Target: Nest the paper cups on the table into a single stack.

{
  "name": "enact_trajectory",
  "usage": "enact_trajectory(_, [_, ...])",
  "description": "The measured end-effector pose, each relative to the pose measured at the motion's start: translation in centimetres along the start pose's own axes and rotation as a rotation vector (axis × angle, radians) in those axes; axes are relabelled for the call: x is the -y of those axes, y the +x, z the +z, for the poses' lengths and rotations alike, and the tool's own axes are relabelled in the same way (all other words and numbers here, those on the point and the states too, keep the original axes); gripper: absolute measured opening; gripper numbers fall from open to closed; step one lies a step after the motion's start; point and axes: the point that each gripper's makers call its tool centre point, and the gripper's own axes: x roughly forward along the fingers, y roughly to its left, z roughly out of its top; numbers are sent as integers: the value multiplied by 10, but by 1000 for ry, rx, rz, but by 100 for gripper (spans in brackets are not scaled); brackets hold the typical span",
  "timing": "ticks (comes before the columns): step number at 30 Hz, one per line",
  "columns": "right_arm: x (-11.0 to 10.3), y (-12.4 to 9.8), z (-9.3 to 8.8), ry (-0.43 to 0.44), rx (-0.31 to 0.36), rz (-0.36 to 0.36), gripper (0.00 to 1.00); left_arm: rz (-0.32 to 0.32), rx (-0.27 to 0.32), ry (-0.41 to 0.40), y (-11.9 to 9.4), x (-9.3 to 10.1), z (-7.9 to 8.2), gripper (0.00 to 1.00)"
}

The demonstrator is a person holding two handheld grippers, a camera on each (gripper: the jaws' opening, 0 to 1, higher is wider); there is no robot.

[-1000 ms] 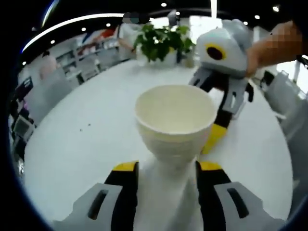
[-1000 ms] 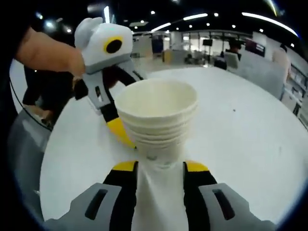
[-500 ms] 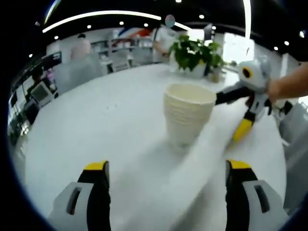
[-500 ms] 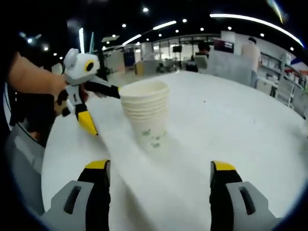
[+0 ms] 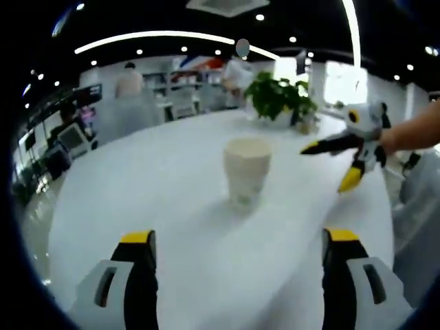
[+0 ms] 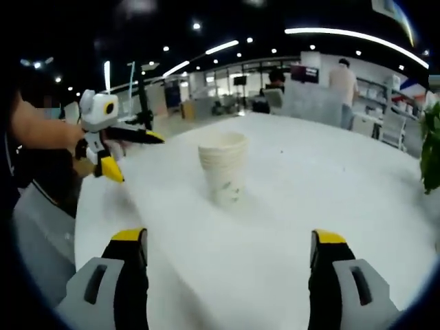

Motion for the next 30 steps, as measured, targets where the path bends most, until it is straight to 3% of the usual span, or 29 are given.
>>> enact_trajectory(6, [-11,-30,-3,-2,38,-35,97,33,20,3,-35,13,-11,99])
enact_trajectory(18, [-32,-94,2,57,156,-120,97,89,97,-28,-89,44,-13,99])
enact_trajectory(25, [-52,-115,-9,32,173,-151,97,126,119,-26,-111,52,-17,99])
enact_trajectory(30, [-64,-116,-16,12,160,-144,97,146,131,-6,-121,57,-17,99])
